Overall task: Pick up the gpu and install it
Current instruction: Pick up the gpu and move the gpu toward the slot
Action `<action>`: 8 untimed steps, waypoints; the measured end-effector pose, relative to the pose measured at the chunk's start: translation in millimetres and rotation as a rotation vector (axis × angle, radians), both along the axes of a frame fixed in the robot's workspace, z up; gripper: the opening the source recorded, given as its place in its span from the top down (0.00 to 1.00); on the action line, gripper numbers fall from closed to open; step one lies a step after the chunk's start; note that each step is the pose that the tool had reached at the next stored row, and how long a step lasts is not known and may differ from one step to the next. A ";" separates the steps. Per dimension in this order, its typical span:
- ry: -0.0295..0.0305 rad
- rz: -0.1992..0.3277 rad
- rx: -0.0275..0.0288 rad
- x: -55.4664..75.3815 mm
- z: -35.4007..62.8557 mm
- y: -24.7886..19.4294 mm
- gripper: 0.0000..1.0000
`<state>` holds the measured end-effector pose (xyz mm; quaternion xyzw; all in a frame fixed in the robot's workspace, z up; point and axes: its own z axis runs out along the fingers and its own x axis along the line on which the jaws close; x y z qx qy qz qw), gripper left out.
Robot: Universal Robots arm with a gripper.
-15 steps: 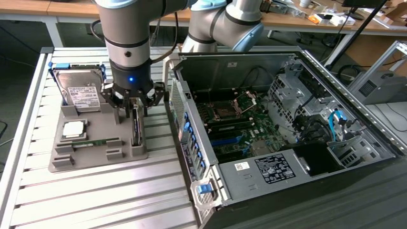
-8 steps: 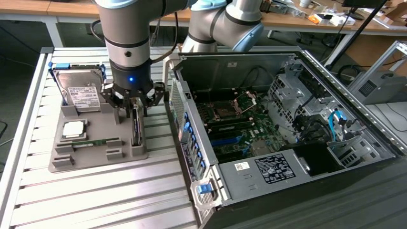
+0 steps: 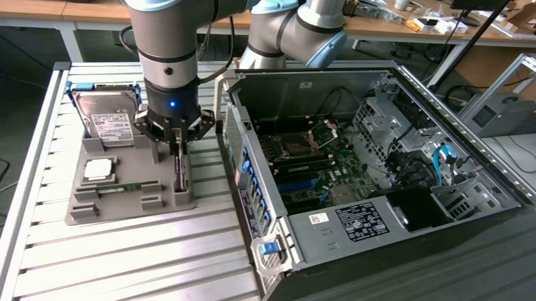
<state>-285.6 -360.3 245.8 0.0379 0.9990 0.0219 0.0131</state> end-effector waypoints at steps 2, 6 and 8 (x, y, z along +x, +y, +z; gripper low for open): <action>0.0000 0.000 0.0001 0.0 0.0 0.0 0.73; 0.0001 0.000 0.0003 0.0 0.0 0.0 0.73; 0.0000 0.000 0.0003 0.0 0.0 0.0 0.73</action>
